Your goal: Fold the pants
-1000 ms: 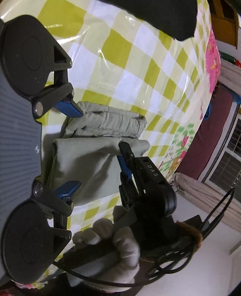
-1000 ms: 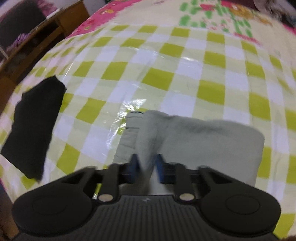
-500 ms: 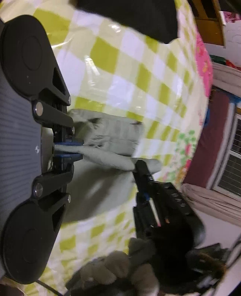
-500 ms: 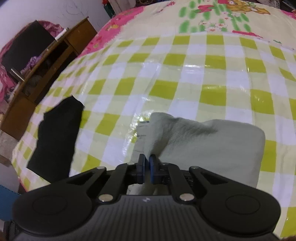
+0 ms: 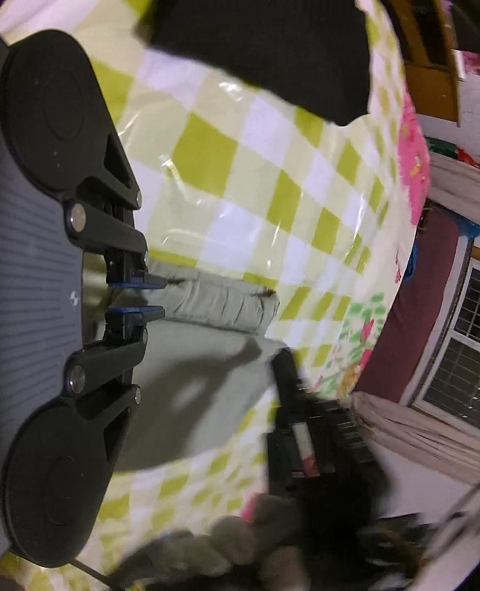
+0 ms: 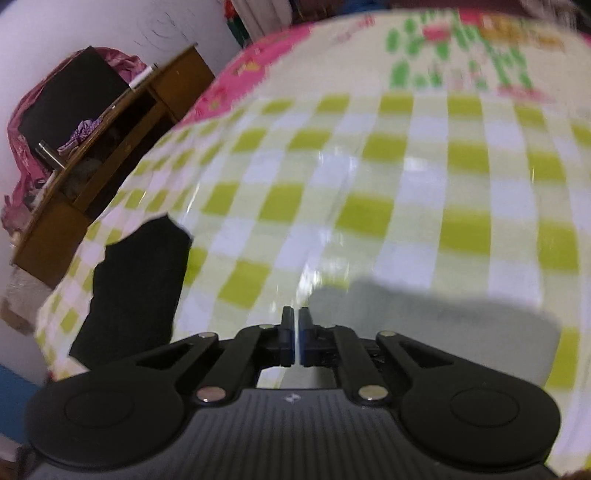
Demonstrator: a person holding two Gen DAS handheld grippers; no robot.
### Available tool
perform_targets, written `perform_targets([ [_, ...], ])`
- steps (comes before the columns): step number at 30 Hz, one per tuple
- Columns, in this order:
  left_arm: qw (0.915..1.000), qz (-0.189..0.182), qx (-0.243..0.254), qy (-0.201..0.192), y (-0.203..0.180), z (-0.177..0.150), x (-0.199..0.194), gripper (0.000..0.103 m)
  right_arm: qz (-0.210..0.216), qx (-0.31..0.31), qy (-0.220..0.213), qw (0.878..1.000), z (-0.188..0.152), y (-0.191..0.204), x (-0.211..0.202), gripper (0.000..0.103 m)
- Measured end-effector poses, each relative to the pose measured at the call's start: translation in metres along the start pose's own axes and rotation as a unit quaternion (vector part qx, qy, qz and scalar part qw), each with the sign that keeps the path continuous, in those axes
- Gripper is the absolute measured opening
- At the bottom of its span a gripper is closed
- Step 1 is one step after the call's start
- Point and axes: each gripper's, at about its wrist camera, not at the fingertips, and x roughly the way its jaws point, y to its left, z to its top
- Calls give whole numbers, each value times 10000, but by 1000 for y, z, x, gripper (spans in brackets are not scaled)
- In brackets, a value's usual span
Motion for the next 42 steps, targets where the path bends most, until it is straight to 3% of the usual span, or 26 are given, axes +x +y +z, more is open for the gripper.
perform_targets([
  [2,9999,-154,-31,-46,0,-1,-4,30,-417,-78,97,9991,-12,-9,-6,14],
  [3,9998,-147,26,-96,-2,-1,-5,34,-417,-78,97,9991,-12,-9,-6,23],
  [4,9997,-132,128,-129,-5,-1,-6,47,-513,-158,69,9985,-14,-9,-8,28],
  [5,9995,-114,247,-141,-9,0,-6,61,-582,-222,33,9981,-15,-8,-11,40],
  [6,9993,-87,342,-158,-13,0,-4,65,-571,-248,35,9981,-15,-8,-13,46],
  [10,9980,43,627,-7,-26,2,12,66,-524,-333,208,9979,-10,5,1,48],
  [12,9965,227,798,38,-32,2,21,64,-862,-610,287,9940,-12,16,17,46],
  [13,9953,353,900,52,-35,2,26,52,-1059,-736,281,9912,-13,17,24,45],
  [14,9942,415,988,69,-37,1,28,37,-1221,-823,318,9886,-14,17,30,29],
  [15,9936,426,1040,75,-38,0,28,32,-1309,-810,395,9873,-14,12,37,11],
  [16,9940,394,1018,43,-37,1,25,28,-1275,-711,493,9881,-14,5,39,6],
  [20,9964,167,797,-219,-33,7,2,18,-896,-569,378,9936,-13,-1,16,4],
  [25,9961,146,676,-544,-26,21,-19,18,-426,-658,107,9969,0,24,-13,4],
  [28,9971,326,502,-473,-15,23,-12,18,-242,-563,-25,9981,8,33,-4,4],
  [31,9983,-128,314,-475,-8,19,-18,19,-121,-433,125,9989,6,39,20,4],
  [33,9977,-368,263,-502,-6,16,-21,29,-98,-456,262,9986,0,42,36,4],
  [35,9979,-309,320,-475,-7,14,-19,56,-120,-469,373,9981,-3,45,48,4],
  [38,9981,-43,352,-512,-5,11,-14,60,-83,-485,408,9980,-4,49,50,4],
  [42,9987,-213,100,-458,3,12,-8,61,-71,-605,386,9974,-5,52,42,4],
])
